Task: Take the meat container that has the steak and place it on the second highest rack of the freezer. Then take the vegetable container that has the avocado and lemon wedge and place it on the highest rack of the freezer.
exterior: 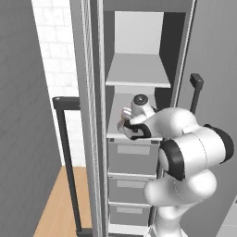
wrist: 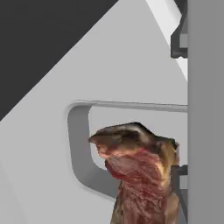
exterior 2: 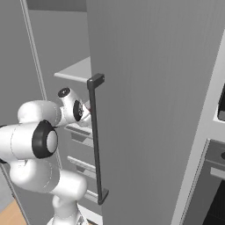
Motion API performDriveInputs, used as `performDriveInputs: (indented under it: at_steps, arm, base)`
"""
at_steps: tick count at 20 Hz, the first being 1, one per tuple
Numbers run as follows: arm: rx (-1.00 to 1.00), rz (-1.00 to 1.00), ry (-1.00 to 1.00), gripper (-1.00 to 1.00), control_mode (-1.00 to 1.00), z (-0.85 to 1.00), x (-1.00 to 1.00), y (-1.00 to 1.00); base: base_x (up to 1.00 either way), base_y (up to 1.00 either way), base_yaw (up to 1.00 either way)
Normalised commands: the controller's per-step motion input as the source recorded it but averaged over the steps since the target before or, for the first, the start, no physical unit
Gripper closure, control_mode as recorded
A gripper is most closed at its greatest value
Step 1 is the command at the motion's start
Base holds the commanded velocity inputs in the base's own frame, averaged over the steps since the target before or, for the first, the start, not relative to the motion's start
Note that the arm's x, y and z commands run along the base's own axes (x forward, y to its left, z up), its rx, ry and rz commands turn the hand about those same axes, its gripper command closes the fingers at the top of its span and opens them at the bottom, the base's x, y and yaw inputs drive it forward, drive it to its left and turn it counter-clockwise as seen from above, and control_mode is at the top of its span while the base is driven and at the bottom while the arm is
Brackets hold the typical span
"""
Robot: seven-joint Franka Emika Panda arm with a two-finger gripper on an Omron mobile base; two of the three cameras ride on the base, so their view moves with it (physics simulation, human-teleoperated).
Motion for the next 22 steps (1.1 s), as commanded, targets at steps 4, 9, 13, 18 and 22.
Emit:
performDriveInputs:
  at_steps: [4,9,13,18,22]
  arm:
    - [0.00,0.01,0.00,-1.00,-1.00,0.20,0.04,-0.07]
    - [0.00,0.08,0.00,-1.00,-1.00,0.26,-0.71,-0.03]
    - [0.00,0.10,0.00,-1.00,-1.00,0.18,-0.96,-0.01]
    - [0.00,0.12,0.00,-1.00,-1.00,0.28,-0.94,0.00]
    - [0.00,0.15,0.09,-1.00,-1.00,1.00,-0.50,-0.01]
  base:
    - [0.00,0.00,0.00]
    - [0.00,0.00,0.00]
    - [0.00,0.00,0.00]
    - [0.00,0.00,0.00]
    - [0.00,0.00,0.00]
